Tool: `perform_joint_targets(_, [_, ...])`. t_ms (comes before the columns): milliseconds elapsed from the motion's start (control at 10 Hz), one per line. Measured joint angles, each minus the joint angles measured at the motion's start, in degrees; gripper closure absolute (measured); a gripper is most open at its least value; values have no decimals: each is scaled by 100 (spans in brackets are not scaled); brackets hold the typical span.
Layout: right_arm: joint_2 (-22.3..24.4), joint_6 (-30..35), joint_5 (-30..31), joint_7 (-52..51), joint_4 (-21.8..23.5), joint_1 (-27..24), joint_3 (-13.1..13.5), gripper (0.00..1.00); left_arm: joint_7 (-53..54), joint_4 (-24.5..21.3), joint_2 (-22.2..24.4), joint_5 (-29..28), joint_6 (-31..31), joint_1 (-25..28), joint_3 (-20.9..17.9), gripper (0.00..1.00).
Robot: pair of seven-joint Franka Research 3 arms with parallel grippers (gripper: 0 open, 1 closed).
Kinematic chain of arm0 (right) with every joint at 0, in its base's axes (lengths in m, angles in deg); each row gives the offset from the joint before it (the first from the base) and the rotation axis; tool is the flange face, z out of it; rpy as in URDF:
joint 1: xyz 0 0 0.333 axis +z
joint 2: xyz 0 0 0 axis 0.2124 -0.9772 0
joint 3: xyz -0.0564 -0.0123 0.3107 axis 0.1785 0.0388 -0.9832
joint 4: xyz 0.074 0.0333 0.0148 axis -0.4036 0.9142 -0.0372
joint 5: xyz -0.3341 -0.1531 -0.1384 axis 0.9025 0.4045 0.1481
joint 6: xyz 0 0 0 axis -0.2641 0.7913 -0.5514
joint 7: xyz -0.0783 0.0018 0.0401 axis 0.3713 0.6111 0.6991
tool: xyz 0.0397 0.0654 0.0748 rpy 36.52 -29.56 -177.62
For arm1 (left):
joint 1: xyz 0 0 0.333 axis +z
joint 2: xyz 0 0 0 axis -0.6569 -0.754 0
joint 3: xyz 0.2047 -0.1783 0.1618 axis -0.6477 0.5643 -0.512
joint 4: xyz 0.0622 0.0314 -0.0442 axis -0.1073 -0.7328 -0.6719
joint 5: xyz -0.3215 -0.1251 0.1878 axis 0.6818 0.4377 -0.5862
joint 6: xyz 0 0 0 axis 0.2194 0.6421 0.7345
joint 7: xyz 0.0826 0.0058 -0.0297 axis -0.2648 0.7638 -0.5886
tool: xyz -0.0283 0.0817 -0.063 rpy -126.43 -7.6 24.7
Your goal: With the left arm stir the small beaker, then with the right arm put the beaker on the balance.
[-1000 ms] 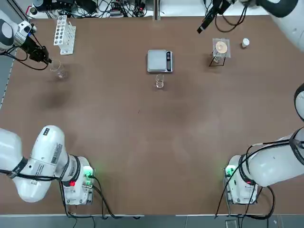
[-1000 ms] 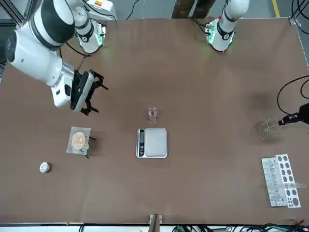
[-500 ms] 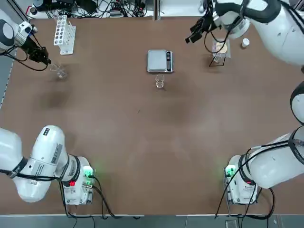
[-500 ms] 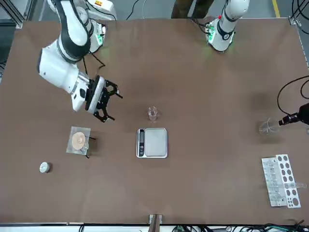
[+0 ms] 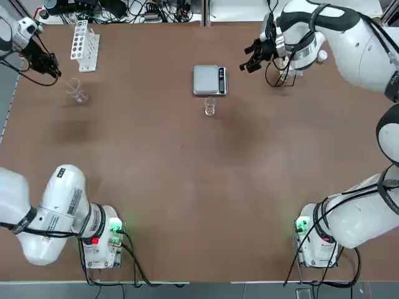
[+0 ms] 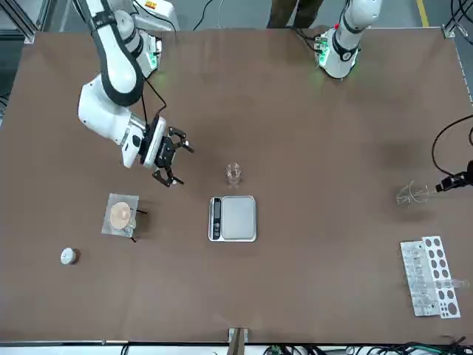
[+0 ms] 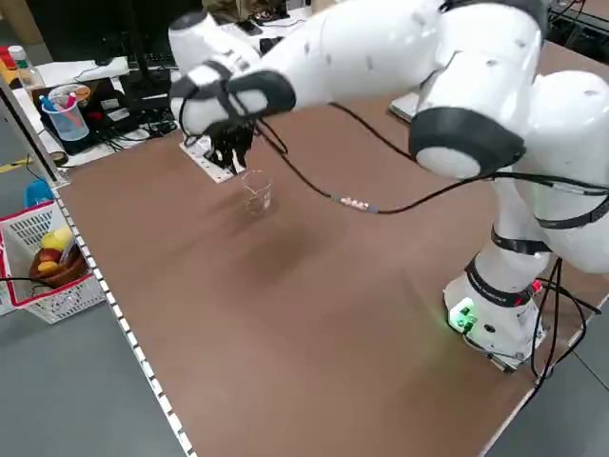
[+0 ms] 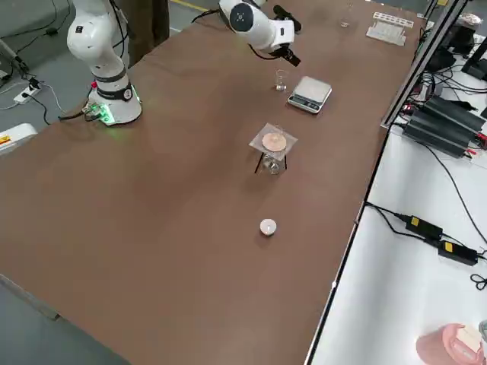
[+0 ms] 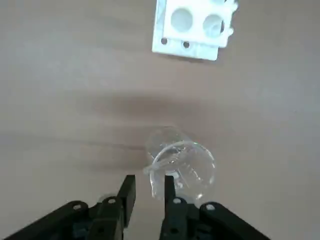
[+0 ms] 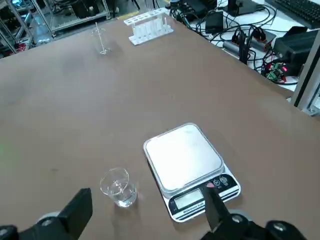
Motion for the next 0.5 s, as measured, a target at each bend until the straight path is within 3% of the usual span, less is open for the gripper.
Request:
perform_joint_targets(300, [-159,282,-1520,-1700,288,2,6,0,-502,13,808,1,697,-30,438,66])
perform_joint_targets(500, [-374,506,-1843,-2238,341,8,4,0,-893,46,1157,18,833,-43,887,60])
